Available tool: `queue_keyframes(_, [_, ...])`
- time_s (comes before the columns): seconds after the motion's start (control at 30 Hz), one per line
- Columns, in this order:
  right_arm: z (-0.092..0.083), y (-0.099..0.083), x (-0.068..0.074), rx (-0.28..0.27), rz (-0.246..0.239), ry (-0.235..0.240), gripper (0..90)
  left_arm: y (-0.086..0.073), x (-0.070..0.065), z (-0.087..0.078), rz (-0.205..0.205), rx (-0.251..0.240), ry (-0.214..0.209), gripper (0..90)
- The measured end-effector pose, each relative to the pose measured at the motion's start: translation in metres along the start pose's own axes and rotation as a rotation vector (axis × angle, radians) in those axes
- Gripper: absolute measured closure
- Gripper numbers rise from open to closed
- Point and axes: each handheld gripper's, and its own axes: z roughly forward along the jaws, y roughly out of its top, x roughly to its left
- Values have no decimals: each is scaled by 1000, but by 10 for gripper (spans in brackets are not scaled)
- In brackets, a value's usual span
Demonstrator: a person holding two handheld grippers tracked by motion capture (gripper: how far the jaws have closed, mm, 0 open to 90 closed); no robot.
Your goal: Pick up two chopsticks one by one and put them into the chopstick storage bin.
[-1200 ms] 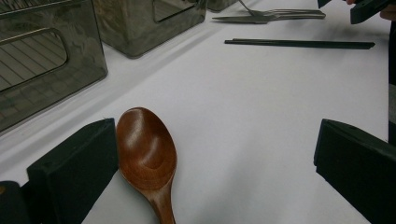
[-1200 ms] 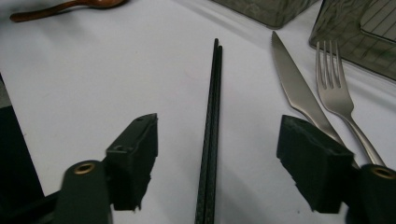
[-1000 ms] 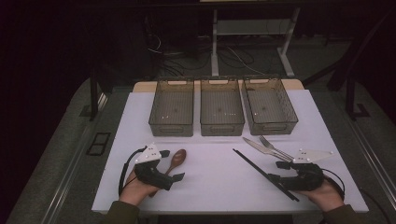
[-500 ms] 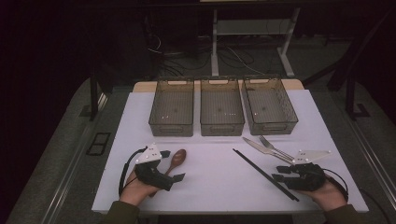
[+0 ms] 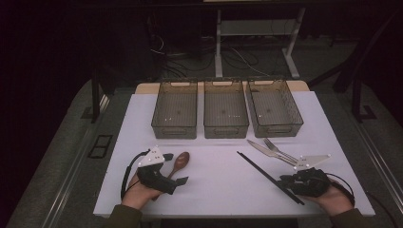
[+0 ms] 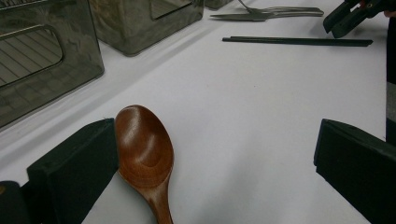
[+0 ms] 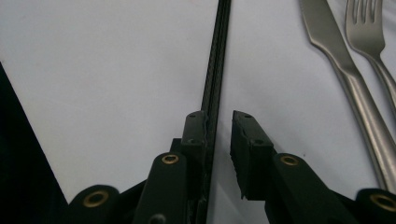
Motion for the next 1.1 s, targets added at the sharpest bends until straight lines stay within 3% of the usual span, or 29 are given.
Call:
queue_keyframes(0.6, [3,-3,1,68,-33,-37,777,0,0,0,4,4,1,0])
queue_keyframes(0.87, [4,-2,1,70,-50,-53,808,0,-1,1,3,7,0,0])
queue_keyframes(1.1, [4,-2,-1,61,-35,-71,827,0,-1,2,7,11,0,0])
